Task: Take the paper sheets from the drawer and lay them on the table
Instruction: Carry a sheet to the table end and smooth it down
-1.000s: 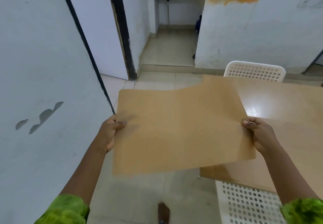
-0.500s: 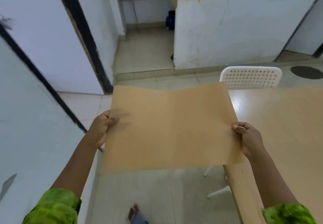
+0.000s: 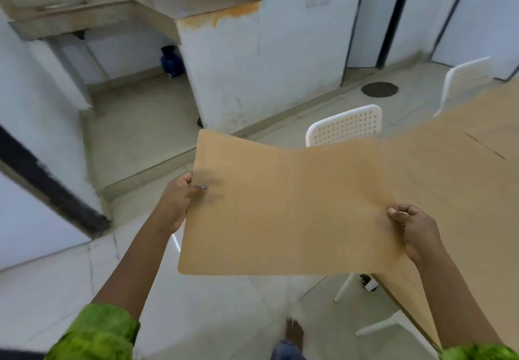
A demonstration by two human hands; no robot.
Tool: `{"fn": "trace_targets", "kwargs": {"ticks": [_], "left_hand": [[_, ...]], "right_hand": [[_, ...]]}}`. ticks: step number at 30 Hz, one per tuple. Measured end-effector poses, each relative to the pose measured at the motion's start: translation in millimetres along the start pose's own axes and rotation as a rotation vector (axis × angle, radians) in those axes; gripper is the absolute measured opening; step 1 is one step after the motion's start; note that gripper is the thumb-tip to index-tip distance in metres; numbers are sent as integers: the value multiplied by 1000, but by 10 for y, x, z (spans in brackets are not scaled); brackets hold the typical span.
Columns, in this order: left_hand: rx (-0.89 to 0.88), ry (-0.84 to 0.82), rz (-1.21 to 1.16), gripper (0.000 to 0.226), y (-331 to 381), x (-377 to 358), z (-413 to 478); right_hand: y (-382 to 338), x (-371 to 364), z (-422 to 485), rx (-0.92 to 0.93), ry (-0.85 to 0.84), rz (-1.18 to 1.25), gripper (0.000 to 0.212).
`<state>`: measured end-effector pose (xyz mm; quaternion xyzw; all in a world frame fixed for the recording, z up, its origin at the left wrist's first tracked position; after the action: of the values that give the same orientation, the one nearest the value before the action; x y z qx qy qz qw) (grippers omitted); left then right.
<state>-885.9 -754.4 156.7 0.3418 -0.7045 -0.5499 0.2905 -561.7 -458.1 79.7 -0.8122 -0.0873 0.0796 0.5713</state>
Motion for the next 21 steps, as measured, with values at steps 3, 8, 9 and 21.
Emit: {"fn": "trace_targets", "kwargs": {"ticks": [3, 8, 9, 21], "left_hand": [[-7, -99, -13, 24, 148, -328, 610], [21, -211, -10, 25, 396, -854, 1576], [21, -229, -12, 25, 454, -952, 1753], [-6, -465, 124, 25, 683, -2078, 3775]], "right_hand": [[-97, 12, 340, -1, 91, 44, 22], [-336, 6, 968, -9, 194, 75, 24], [-404, -18, 1077, -5, 209, 99, 24], [-329, -262, 1838, -43, 578, 325, 26]]}}
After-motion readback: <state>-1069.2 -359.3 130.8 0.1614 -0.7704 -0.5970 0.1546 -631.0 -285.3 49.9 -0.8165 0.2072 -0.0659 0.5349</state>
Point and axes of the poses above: each hand's wrist, its own z-axis towards the middle knuckle, its own x-axis out of the back of the hand, y = z × x, the point moved 3 cm from there along z, towards the middle knuckle, and after that the axes turned 3 degrees about y, right-handed, at the moved point
